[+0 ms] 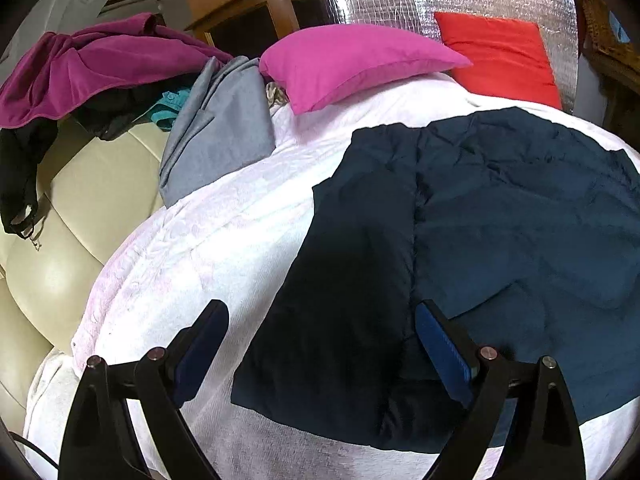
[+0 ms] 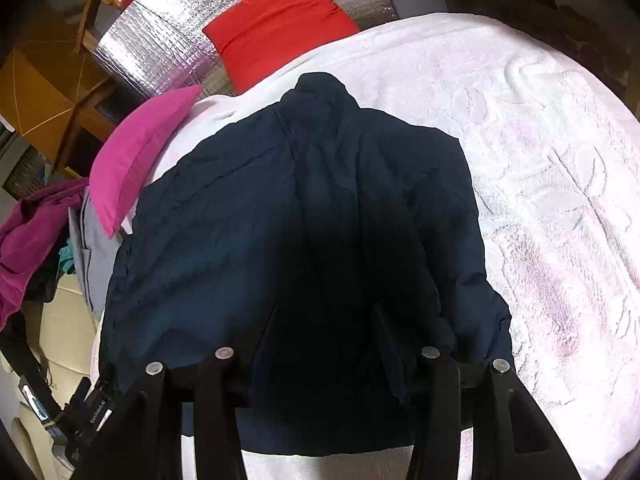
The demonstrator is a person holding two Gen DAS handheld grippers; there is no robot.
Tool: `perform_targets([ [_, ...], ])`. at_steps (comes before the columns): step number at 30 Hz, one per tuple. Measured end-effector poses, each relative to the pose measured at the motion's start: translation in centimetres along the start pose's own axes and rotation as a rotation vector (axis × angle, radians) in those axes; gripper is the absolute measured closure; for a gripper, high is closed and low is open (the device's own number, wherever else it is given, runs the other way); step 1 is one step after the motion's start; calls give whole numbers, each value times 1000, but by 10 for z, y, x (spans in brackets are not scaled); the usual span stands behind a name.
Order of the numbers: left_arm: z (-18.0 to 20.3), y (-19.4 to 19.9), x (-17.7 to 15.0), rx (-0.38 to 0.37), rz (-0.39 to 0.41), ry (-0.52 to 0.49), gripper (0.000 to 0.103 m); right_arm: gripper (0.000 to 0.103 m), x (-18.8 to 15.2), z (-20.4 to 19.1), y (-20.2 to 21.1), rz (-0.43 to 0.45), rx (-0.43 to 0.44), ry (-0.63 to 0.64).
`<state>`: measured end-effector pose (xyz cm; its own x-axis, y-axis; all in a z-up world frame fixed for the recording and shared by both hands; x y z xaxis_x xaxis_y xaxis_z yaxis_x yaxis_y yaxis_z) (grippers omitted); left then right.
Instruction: Fold large clothes
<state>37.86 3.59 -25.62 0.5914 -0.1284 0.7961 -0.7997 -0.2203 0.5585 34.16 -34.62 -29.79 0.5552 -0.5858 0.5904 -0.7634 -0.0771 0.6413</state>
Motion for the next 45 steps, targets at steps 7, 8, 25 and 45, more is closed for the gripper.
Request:
perform_targets([
  [7, -3, -1, -2, 5, -4, 0, 9, 51, 19, -8, 26, 122, 61, -6],
  [8, -3, -1, -2, 6, -4, -2, 9, 51, 20, -11, 27, 128, 69, -2],
  [25, 3, -20, -24, -31, -80, 41, 5, 44, -4, -3, -4, -30, 65, -57],
  [45, -32, 4, -3, -29, -54, 117, 0, 39, 4, -32, 15, 101, 95, 53],
])
Point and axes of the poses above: each gripper's, at about its wrist camera, not at the fingertips, and y roughly against the way its jaws point, z to its right, x to its top, the point moved 9 cm from there along -y, roughly the way its jaws point, and after that the axes turned 12 degrees about z, right-handed, at the moved point
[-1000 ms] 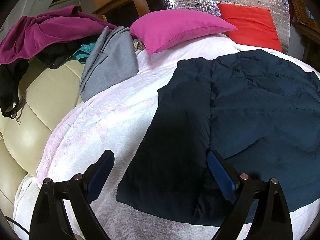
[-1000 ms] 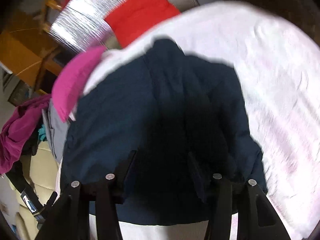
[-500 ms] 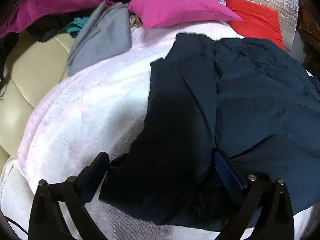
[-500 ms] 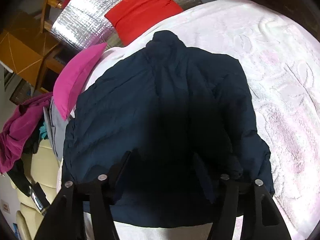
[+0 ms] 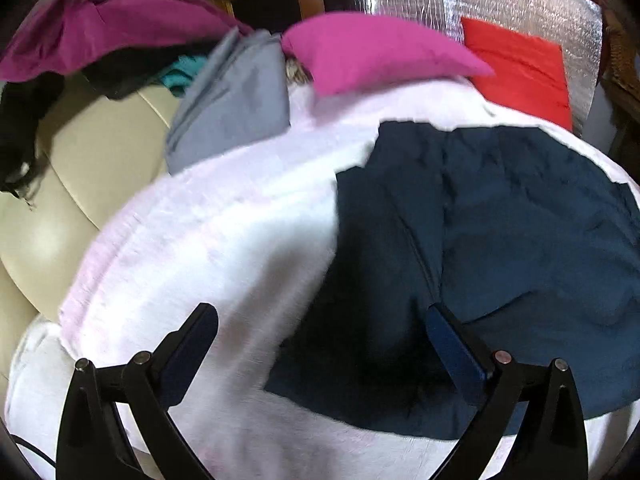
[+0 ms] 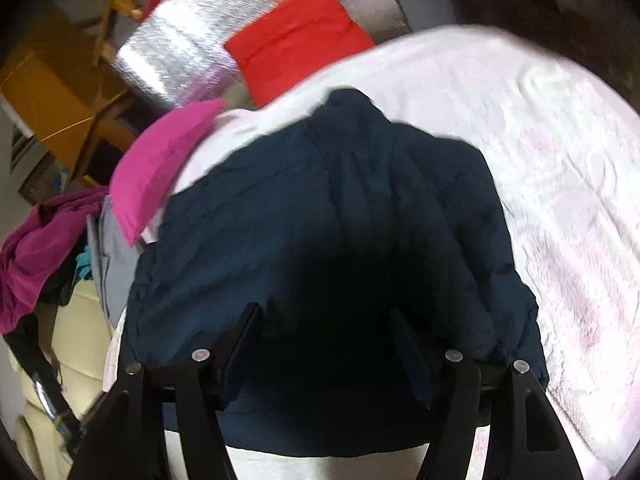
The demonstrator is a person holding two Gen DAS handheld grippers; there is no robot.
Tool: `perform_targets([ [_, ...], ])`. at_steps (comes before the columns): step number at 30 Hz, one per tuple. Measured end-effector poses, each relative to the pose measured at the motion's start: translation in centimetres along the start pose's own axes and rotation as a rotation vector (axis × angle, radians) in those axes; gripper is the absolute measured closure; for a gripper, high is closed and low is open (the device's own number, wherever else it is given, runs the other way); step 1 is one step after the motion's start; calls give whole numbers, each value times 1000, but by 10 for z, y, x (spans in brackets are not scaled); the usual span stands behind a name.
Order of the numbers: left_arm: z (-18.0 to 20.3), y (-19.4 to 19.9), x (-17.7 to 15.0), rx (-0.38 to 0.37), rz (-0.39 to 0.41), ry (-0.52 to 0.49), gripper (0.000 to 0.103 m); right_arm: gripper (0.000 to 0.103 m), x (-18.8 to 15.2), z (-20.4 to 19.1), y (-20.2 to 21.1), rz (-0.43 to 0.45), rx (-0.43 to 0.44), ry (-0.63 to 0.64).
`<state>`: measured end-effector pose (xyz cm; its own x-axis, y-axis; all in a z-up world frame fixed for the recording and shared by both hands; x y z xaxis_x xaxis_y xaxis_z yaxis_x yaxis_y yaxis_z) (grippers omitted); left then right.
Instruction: Fold large clothes
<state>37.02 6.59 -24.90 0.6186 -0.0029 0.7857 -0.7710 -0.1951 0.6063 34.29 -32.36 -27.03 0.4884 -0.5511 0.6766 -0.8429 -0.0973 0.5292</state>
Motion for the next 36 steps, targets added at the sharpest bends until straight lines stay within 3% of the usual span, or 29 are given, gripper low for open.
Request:
perform_targets([
  [1, -5, 5, 2, 2, 10, 16, 0, 46, 1, -9, 4, 16, 26, 30],
  [5, -22, 0, -7, 41, -21, 102, 0, 48, -8, -40, 6, 22, 66, 161],
  [9, -21, -23, -28, 104, -124, 48, 0, 47, -43, -38, -25, -156, 10, 215],
  [12, -12, -19, -27, 112, -121, -5, 0, 47, -41, -40, -23, -143, 8, 200],
  [15, -7, 6, -19, 124, -75, -51, 0, 47, -35, -39, -8, -109, -13, 195],
  [18, -2, 50, -1, 62, 4, -32, 0, 47, -29, -42, 20, -52, -43, 228],
  [20, -2, 82, 20, 29, 69, -23, 0, 39, -23, -44, 41, -26, -60, 253],
  [24, 1, 151, 63, -27, 203, -6, 0, 36, 5, -61, 102, 64, -94, 316],
  [28, 6, 218, 88, -82, 320, -1, 0, 24, 30, -89, 173, 209, -118, 408],
  [36, -2, 301, 105, -122, 429, 32, 0, 22, 28, -120, 268, 364, -89, 463],
])
Point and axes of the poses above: each gripper's, at about its wrist camera, not at the fingertips, and y roughly against the way its jaws point, z to its right, x to its top, the point moved 9 cm from there along -y, roughly the way its jaws point, and after that the axes turned 12 degrees about z, right-handed, at the moved point
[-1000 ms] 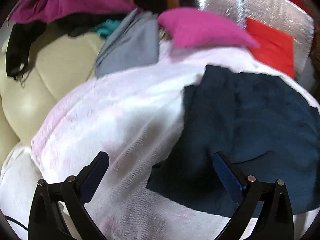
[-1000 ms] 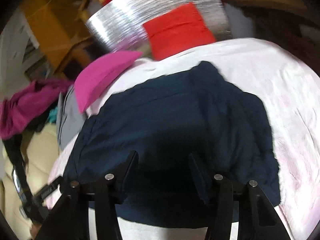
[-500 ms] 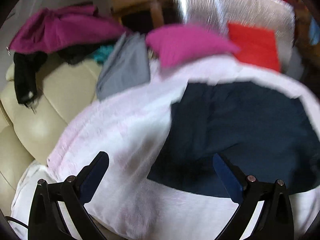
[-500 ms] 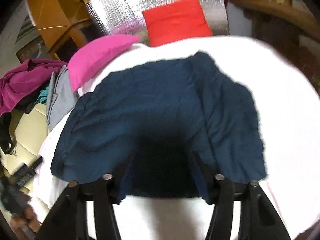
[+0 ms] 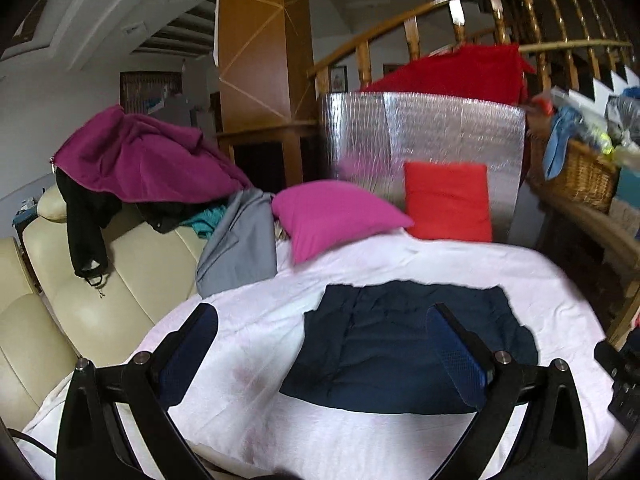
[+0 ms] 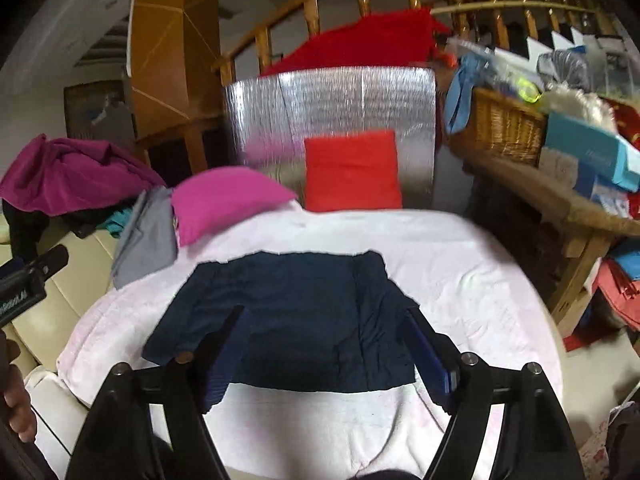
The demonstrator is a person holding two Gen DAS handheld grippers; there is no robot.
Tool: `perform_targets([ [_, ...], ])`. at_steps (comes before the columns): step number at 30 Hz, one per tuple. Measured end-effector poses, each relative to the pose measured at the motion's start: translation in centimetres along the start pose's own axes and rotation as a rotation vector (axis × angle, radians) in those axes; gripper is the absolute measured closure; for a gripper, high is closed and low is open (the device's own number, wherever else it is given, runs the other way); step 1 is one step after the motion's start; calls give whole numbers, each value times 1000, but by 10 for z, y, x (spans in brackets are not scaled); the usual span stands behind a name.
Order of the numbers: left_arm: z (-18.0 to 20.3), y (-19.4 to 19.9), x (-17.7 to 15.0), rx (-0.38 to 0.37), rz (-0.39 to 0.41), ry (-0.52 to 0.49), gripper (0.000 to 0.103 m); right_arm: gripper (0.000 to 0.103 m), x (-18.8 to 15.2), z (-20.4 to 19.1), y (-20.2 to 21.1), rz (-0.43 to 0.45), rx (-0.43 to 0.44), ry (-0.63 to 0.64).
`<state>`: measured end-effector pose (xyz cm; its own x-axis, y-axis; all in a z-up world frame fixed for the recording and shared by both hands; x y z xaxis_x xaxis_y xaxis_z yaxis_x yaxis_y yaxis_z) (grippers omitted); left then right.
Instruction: Fold large clothes
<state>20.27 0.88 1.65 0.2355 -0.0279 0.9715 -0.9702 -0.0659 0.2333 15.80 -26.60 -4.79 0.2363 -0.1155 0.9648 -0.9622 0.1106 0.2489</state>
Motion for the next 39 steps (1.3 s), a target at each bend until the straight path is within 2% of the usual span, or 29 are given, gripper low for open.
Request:
perform_targets([
  [2, 0, 13, 9, -5, 23, 12, 0, 18, 5, 0, 20, 37, -6, 9],
  [6, 2, 36, 22, -6, 62, 7, 0, 18, 12, 4, 46, 81, -34, 15],
  [14, 5, 65, 33, -5, 104, -19, 0, 17, 14, 6, 74, 104, -45, -11],
  [21, 9, 81, 36, -15, 118, -35, 0, 17, 16, 11, 85, 118, -60, -28],
  [30, 12, 92, 34, -26, 130, -60, 0, 17, 4, 2, 84, 81, -54, -33],
  [39, 12, 100, 34, -46, 140, -62, 0, 17, 10, 3, 91, 102, -57, -42],
])
Point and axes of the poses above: each gripper's, at about its wrist camera, not at the fingertips, and y roughly against the way its jaws point, z to its right, x to its top, the point moved 9 cm from there along -y, roughly the way its jaws point, and after that the axes turned 12 degrees about z, right-handed, at the moved point
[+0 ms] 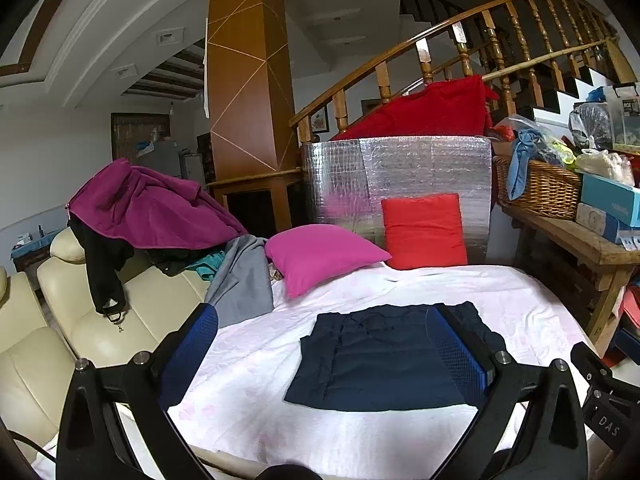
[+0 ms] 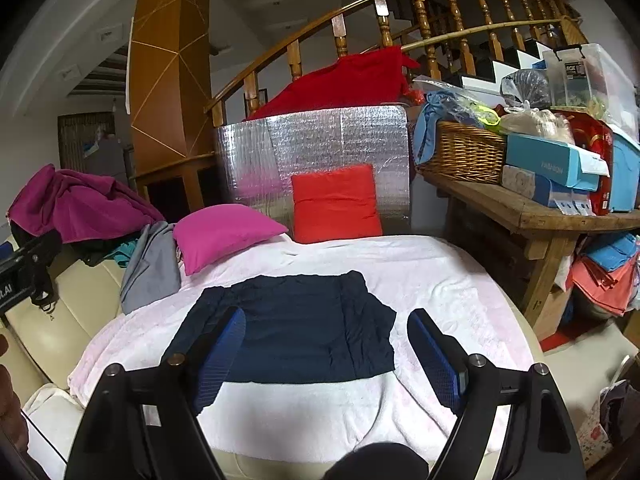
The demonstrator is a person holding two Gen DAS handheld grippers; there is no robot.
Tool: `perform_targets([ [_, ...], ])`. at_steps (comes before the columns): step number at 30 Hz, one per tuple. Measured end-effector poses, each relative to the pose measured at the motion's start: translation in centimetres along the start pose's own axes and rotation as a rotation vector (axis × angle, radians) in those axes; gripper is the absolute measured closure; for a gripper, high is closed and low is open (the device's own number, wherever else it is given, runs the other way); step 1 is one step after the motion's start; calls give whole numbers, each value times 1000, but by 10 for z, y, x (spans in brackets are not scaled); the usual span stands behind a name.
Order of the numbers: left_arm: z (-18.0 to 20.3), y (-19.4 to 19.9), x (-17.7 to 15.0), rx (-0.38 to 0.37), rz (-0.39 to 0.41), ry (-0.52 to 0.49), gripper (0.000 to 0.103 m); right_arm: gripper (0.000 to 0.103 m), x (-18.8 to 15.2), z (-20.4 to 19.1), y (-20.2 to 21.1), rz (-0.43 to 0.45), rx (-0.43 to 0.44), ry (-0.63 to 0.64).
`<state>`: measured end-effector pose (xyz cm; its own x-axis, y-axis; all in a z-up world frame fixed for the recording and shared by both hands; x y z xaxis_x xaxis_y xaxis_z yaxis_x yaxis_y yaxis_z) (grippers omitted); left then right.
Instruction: Fold large clothes
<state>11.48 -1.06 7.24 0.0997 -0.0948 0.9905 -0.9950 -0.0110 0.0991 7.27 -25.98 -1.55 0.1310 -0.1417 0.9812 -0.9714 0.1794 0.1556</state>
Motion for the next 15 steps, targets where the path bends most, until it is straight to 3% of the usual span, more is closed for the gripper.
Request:
perform_targets([
  [15, 4, 8, 5, -20, 22, -7, 0, 17, 4, 3, 2, 6, 0, -16],
])
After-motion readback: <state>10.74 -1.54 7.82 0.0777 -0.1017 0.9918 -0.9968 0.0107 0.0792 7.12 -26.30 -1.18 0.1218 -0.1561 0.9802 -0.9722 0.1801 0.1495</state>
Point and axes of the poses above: each gripper's, at about its wrist camera, not at the fingertips, and y roughly against the way its jaws point, z to its right, x to its top, the point moved 9 cm from there along -y, roughly the way its jaws point, and after that the axes turned 12 degrees about z, right-handed, at the moved point
